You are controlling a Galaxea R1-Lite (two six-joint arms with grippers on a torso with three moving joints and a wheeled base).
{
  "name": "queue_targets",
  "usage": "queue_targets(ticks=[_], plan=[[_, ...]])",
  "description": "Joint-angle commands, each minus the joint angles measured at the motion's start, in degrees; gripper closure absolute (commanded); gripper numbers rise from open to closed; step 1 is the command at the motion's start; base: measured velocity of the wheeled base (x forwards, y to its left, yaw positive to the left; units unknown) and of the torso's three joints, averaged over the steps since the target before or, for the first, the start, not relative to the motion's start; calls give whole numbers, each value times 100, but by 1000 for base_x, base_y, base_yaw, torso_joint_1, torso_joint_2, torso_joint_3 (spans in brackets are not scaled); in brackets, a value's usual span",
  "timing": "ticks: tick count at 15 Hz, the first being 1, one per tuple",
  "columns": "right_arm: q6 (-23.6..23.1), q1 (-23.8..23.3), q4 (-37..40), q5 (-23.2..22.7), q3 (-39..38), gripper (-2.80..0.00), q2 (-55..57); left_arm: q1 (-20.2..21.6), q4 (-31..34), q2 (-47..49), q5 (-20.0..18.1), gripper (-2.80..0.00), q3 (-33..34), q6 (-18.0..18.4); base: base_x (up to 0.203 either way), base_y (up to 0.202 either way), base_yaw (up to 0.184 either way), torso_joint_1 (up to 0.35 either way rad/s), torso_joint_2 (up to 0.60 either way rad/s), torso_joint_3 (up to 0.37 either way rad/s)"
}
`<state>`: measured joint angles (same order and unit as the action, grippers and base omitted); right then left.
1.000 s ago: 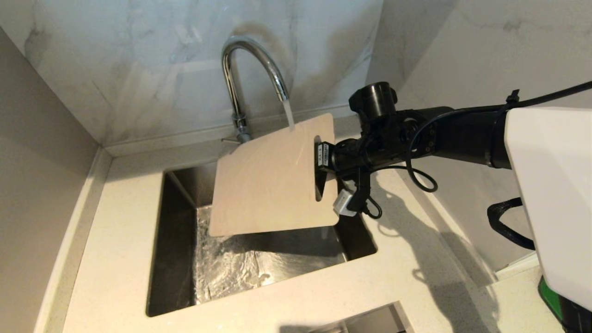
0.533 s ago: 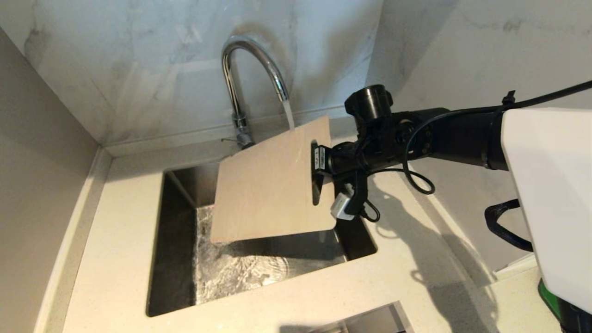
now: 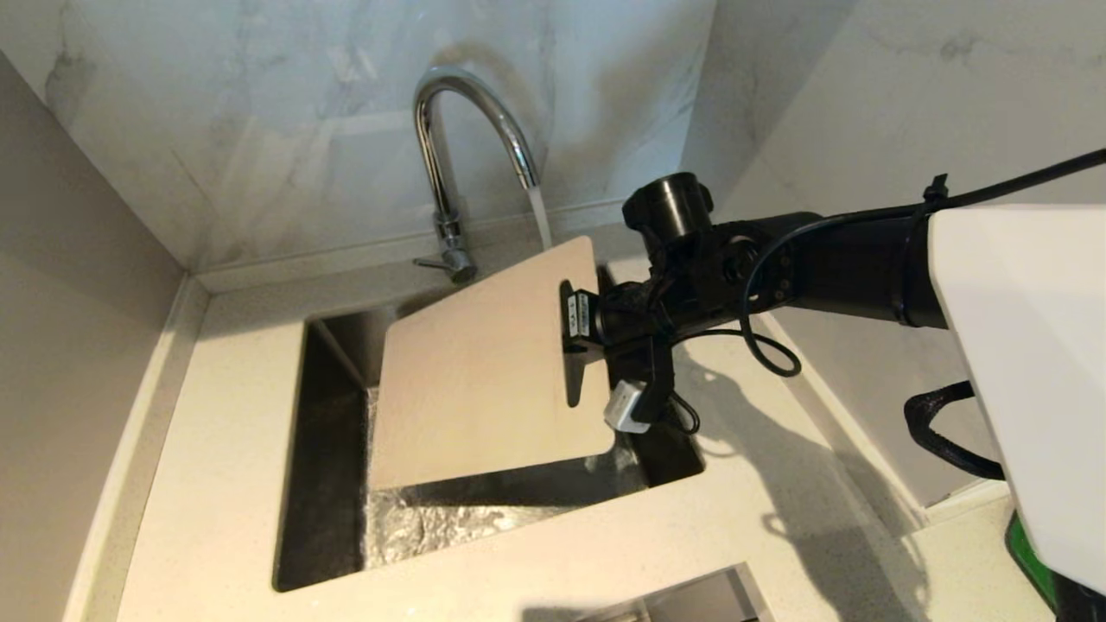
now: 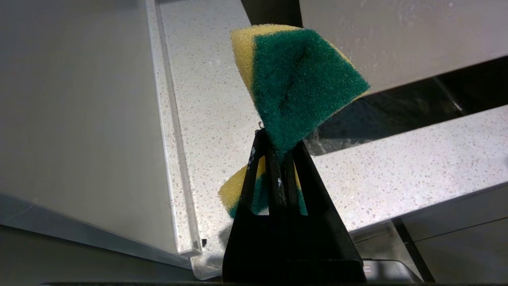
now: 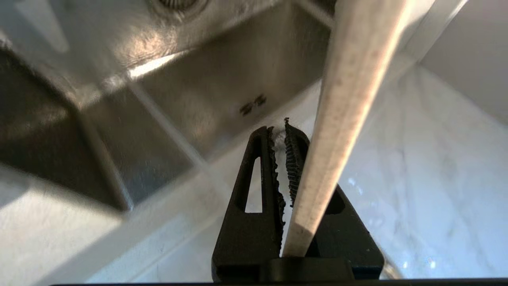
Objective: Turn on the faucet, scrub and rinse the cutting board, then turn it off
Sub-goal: Scrub the cutting board underwater
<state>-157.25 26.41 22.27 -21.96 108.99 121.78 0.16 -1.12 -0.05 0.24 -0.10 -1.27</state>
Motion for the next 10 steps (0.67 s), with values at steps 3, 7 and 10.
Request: queue_targets(ticks=[3,7,10], plan=[[-89,9,-23,-88,-436,0,-457,2,-5,-4,2,0,1,-5,0,0,0,0,0,0],[-89,21,-68,-132,-979,0,-898,2,-10,-4,2,0,1,-5,0,0,0,0,0,0],[-89,22,-404,-130,-1564,0,-1198,2,-2,-4,2,0,1,-7,0,0,0,0,0,0]])
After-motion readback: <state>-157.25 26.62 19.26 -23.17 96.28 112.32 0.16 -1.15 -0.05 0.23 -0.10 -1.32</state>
